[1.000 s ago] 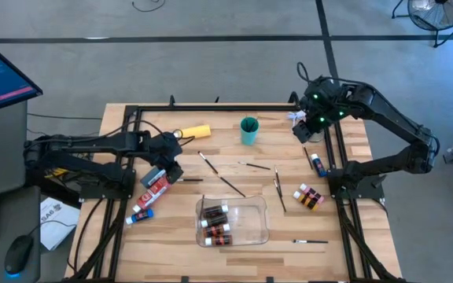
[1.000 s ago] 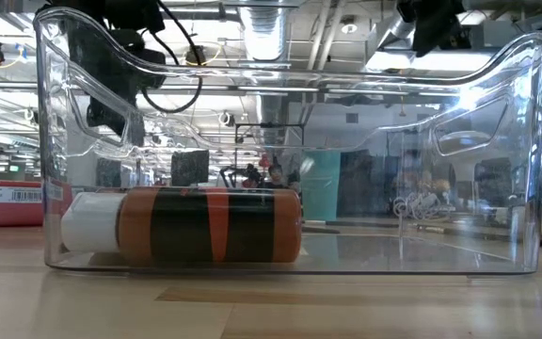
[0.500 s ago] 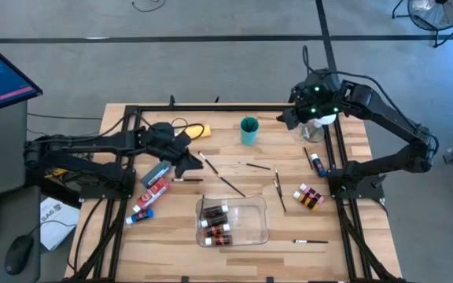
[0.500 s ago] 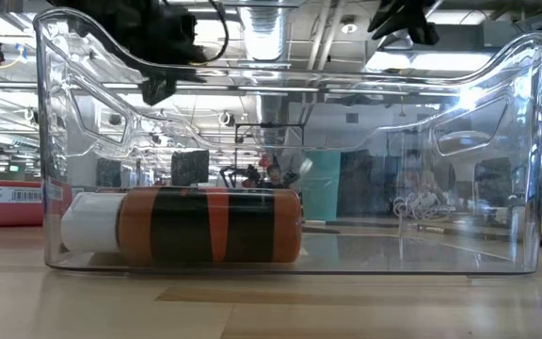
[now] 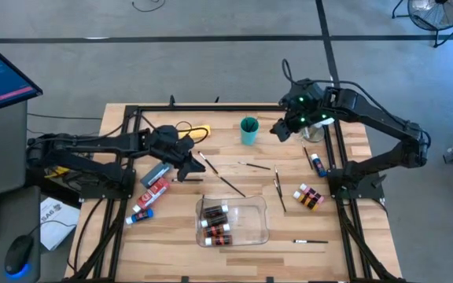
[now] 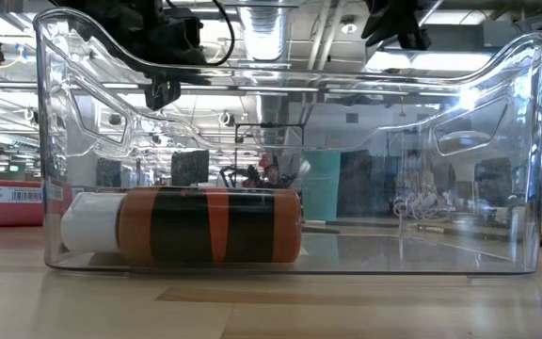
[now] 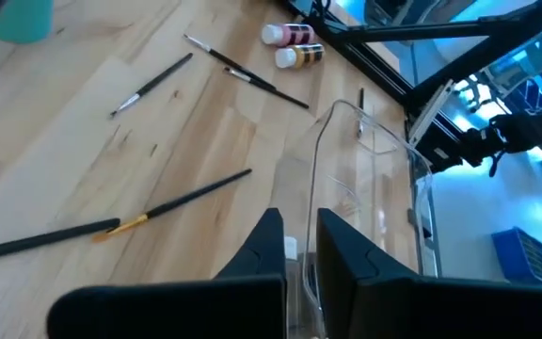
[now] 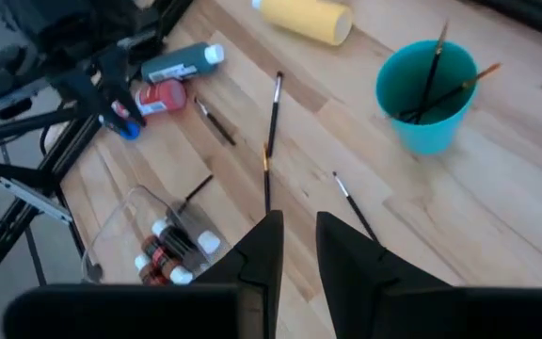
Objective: Pick & Place Paint Supplies
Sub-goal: Put the blue paint bottle into the transparent bin
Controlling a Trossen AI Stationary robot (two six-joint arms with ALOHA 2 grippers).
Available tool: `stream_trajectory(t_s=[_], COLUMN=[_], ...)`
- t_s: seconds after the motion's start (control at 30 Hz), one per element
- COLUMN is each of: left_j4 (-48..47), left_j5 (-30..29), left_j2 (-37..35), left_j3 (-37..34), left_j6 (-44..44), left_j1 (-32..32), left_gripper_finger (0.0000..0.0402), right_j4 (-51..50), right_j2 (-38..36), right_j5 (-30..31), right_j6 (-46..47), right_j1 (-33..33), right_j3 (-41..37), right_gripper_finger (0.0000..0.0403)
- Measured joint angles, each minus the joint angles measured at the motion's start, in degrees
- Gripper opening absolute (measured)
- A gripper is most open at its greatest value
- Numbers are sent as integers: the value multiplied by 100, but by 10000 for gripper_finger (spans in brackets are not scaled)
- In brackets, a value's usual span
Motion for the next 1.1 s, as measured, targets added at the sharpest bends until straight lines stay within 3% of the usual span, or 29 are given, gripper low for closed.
stream_trajectory(t_s=[0.17,0.37,0.53,0.8,1.1], left_j4=[-79,-131,-126,-295,-2081], left_j5=[34,33,-45,-303,-1108], left_j2=[0,0,0,-2,-2], left_j3=[0,-2,-2,-2,-4], left_j6=[13,24,36,-8,-68], left_j1=[-2,-2,4,6,37], left_gripper_finger=[1,1,1,1,2], right_j4=[-349,-2419,-3102,-2601,-948], right_j2=[15,7,-55,-14,-46], right_j5=[-8,170,637,930,472], right_j6=[8,61,105,75,-305], right_j1=[154,109,59,55,206], right_j3=[3,-74,-475,-1057,-1048], right_gripper_finger=[61,53,43,35,33])
